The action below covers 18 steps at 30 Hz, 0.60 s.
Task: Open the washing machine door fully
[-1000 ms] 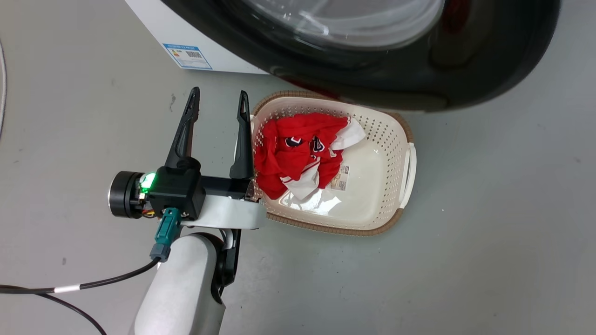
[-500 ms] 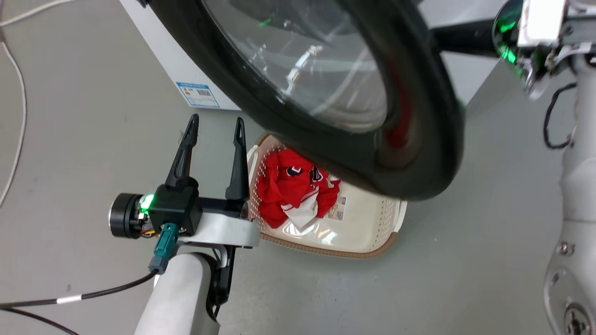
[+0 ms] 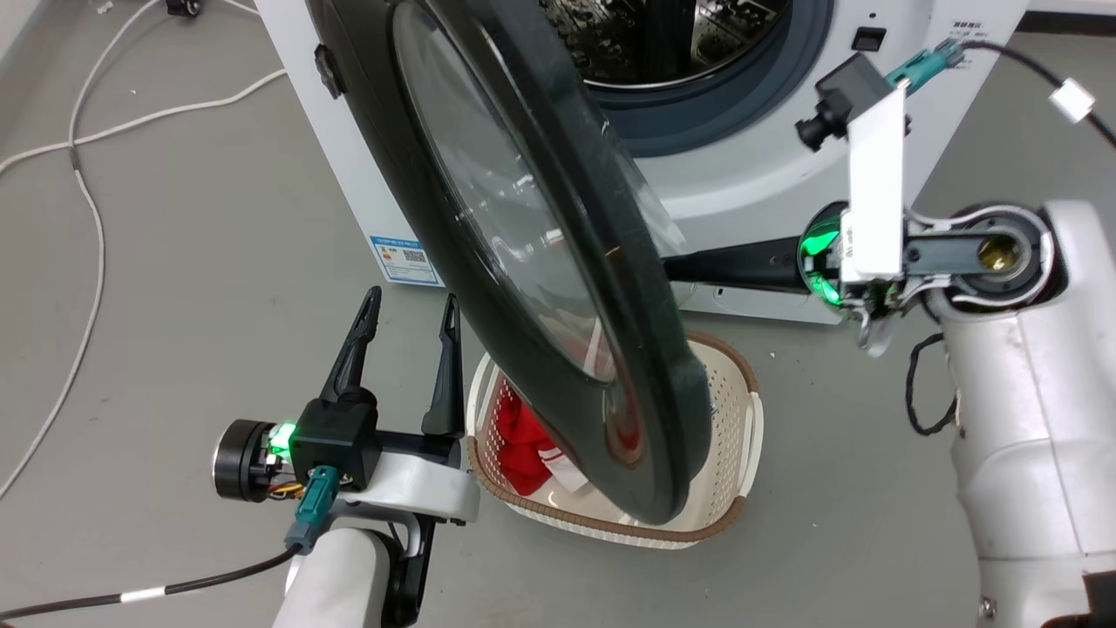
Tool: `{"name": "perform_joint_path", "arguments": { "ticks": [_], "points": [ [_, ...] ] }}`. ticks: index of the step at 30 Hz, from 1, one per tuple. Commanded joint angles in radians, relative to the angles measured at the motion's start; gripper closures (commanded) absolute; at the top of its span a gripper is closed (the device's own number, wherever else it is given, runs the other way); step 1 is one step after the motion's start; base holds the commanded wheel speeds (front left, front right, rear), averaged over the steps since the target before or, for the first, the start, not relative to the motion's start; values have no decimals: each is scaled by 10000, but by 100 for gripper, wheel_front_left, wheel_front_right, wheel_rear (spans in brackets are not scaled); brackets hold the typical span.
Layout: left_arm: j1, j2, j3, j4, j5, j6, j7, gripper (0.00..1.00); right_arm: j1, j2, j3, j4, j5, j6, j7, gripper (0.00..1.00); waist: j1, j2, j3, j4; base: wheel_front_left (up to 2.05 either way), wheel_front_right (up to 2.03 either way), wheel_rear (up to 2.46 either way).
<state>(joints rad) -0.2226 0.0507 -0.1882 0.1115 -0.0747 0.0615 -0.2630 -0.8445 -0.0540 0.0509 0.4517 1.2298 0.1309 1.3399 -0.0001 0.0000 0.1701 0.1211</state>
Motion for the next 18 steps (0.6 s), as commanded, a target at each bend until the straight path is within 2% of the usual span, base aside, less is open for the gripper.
{"name": "perform_joint_path", "arguments": {
  "ticks": [1,8,12,15,18],
  "points": [
    [125,-9,-15,16,15,-41,-26,0,242,62,214,-78,177,-2,-227,100,1,0,-94,43,0,0,0],
    [221,-7,-164,44,-68,-70,-26,0,791,68,1290,-163,895,-3,-1262,100,1,0,-288,51,0,0,0],
    [274,-7,-147,56,-79,-54,-26,0,956,56,1431,-266,1175,-2,-2145,100,1,0,-368,5,0,0,0],
    [307,-7,-96,38,-94,-25,-26,0,1133,49,1191,-538,1232,-2,-3354,100,1,0,-424,-63,0,0,0],
    [356,-7,-11,17,-94,6,-26,0,1368,40,553,-863,1210,-2,-5085,100,1,0,-480,-158,0,0,0]
  ]
}}
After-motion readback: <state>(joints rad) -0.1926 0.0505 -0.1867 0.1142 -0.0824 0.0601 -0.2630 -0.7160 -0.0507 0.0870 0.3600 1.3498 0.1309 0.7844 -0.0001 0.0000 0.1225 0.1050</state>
